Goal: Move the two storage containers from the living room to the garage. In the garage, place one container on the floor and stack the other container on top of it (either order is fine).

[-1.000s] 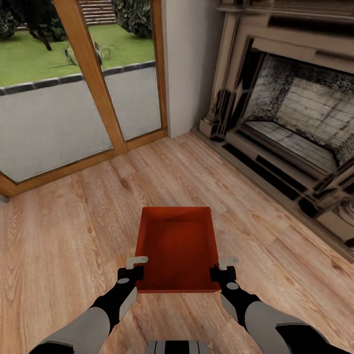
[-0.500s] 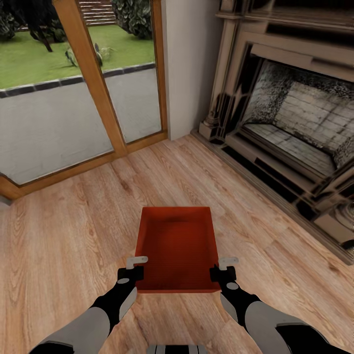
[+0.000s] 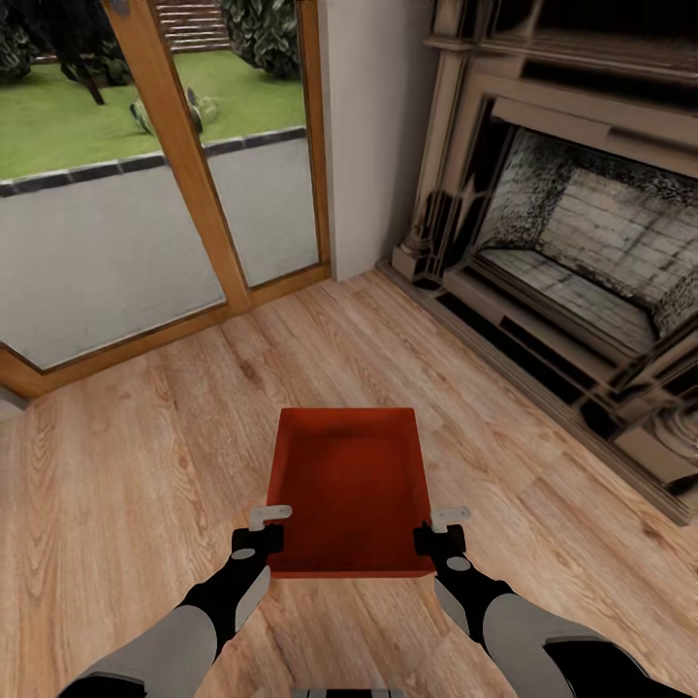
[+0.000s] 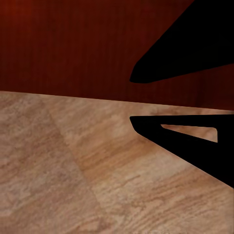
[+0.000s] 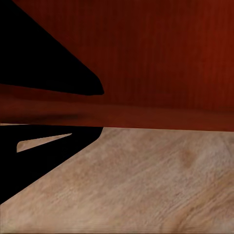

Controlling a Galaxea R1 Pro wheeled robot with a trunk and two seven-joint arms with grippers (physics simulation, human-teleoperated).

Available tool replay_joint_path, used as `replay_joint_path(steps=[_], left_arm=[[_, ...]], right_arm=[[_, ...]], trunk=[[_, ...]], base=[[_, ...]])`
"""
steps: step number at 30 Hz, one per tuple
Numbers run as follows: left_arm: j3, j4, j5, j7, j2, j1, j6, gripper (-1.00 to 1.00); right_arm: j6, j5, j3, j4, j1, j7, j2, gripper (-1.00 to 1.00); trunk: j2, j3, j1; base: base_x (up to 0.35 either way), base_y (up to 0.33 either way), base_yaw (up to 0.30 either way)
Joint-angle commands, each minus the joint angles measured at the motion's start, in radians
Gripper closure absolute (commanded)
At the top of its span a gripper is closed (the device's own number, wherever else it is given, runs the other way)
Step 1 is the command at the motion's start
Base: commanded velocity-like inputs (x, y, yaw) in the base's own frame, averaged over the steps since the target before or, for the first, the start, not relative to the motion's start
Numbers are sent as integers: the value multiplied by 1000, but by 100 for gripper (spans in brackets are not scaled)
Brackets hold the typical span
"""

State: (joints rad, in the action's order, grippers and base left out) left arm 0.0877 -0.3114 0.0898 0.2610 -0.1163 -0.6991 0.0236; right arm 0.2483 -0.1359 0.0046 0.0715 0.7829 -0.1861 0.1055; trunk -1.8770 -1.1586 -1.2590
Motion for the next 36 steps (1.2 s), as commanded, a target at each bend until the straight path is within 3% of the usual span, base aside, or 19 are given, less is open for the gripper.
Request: replay_joint_path(steps=[1, 36], left_arm=[[-2, 0, 1, 12, 4, 0, 2, 100], [-2, -2, 1, 12, 4, 0, 3, 100]], right_arm=[[4, 0, -30, -1, 1, -10, -1, 100], [3, 1, -31, -2, 1, -11, 5, 100]], trunk=[[7, 3, 4], [252, 112, 138]], base=[[0, 0, 0], [0, 0, 0]])
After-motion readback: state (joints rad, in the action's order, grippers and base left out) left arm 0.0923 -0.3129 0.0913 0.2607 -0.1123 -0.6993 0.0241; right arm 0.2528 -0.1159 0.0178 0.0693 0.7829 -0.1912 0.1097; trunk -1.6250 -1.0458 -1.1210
